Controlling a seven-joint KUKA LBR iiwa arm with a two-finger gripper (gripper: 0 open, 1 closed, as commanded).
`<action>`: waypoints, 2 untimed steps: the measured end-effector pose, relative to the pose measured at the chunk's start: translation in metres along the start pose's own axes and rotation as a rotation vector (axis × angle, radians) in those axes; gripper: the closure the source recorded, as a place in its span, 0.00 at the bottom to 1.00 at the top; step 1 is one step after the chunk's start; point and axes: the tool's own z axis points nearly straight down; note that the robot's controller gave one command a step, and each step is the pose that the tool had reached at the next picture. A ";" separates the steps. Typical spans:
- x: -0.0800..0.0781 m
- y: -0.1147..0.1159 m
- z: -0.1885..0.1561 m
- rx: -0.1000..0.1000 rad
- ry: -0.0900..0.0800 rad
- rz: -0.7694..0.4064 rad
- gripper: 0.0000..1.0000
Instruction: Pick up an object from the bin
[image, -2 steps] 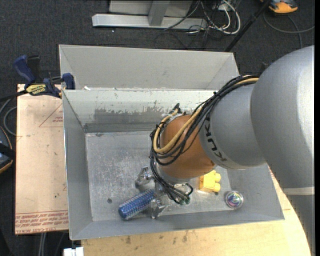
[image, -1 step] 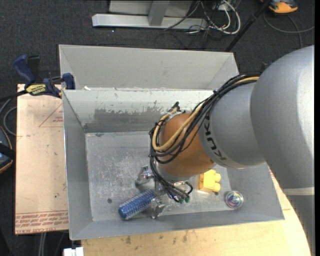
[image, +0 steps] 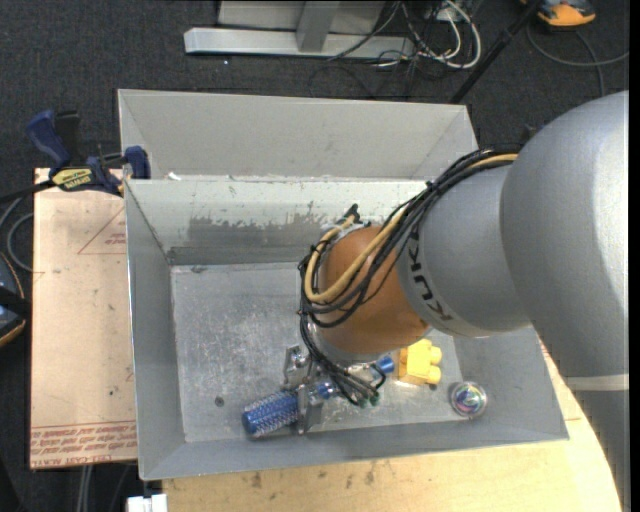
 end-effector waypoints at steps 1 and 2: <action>-0.001 0.000 -0.029 0.000 0.007 0.001 1.00; -0.002 0.001 -0.059 0.001 0.007 0.001 1.00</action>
Offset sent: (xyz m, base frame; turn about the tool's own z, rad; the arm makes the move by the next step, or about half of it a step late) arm -0.0001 0.0000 0.0283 0.0000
